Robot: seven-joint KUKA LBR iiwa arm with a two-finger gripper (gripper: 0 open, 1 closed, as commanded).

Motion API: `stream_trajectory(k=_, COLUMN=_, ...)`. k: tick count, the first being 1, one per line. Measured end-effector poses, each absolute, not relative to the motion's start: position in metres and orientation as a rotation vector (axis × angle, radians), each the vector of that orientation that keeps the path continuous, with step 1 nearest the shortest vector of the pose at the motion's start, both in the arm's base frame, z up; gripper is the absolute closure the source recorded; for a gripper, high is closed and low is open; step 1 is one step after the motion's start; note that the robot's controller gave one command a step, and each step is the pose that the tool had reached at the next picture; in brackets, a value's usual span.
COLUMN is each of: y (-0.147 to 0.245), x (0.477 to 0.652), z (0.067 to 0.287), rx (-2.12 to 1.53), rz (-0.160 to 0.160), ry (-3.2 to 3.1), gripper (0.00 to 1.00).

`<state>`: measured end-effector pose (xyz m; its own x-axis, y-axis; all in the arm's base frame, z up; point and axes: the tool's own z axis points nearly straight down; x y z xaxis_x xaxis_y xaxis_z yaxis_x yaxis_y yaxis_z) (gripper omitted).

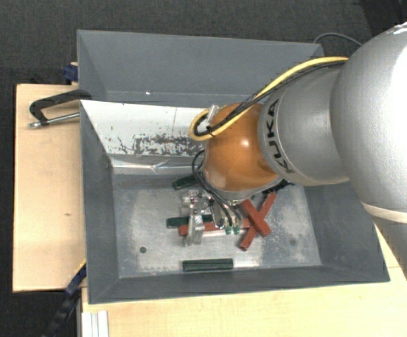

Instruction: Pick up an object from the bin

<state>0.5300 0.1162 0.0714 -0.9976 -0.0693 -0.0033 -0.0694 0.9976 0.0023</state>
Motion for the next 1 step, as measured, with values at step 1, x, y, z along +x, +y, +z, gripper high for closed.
stream_trajectory(k=1, y=0.1228, x=0.5506, z=0.2136, rx=-0.122, rz=0.003, ry=3.134, gripper=1.0)
